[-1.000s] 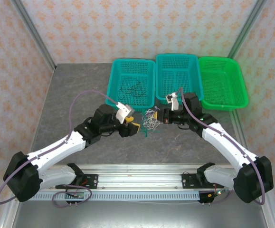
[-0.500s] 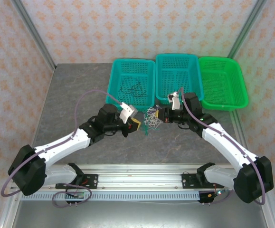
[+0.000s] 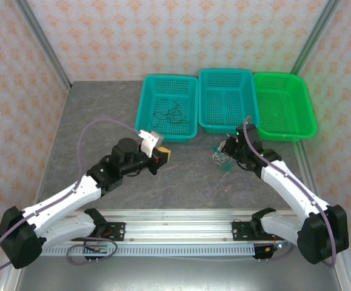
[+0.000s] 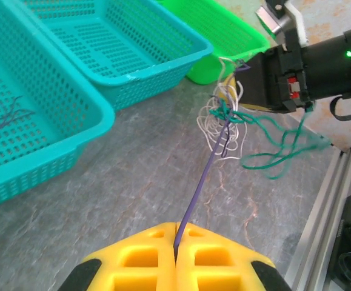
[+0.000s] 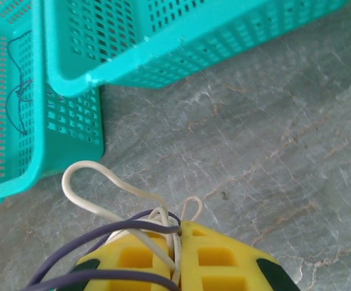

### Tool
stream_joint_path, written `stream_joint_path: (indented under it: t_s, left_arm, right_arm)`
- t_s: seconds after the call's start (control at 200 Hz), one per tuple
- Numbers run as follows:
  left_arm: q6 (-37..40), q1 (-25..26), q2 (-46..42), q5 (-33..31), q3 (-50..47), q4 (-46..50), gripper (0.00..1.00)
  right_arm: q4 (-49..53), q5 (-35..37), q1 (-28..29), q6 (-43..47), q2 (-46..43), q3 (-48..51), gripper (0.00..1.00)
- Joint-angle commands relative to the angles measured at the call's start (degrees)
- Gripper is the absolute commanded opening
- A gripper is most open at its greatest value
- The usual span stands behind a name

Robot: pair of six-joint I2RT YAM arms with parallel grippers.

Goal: Untangle the cables

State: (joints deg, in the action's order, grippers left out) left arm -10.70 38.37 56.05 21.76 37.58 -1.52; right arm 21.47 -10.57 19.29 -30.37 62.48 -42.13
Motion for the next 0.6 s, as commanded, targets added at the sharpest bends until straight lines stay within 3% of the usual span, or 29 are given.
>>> stream_joint_path:
  t_s: [0.0,0.195,0.365,0.45,0.505,0.591]
  left_arm:
    - [-3.51,-1.19,-6.55,-11.75,0.43,2.65,0.0]
    - [-6.96,-2.04,-12.6,-22.18,1.92,7.61,0.0]
    - [-14.63,-7.92,-14.48,-32.36,5.47,19.67,0.0]
    - [-15.28,-10.75,-14.41,-29.73,5.31,20.47,0.0]
    - [-14.73,-11.35,-13.97,-25.63,4.62,18.83,0.0]
    - [-13.31,-11.37,-12.59,-14.93,2.31,12.26,0.0]
  right_arm:
    - [6.38,15.19,-4.73,-5.38,0.58,4.56,0.08]
    - [6.38,16.51,-9.84,-12.81,2.4,9.72,0.1]
    - [7.85,17.49,-17.19,-18.95,3.72,12.4,0.09]
    - [7.9,17.67,-19.28,-19.96,3.99,13.16,0.09]
    - [4.41,13.61,-19.29,-15.67,3.53,13.75,0.12]
    - [-6.52,-7.83,-19.22,-4.76,2.51,15.67,0.22]
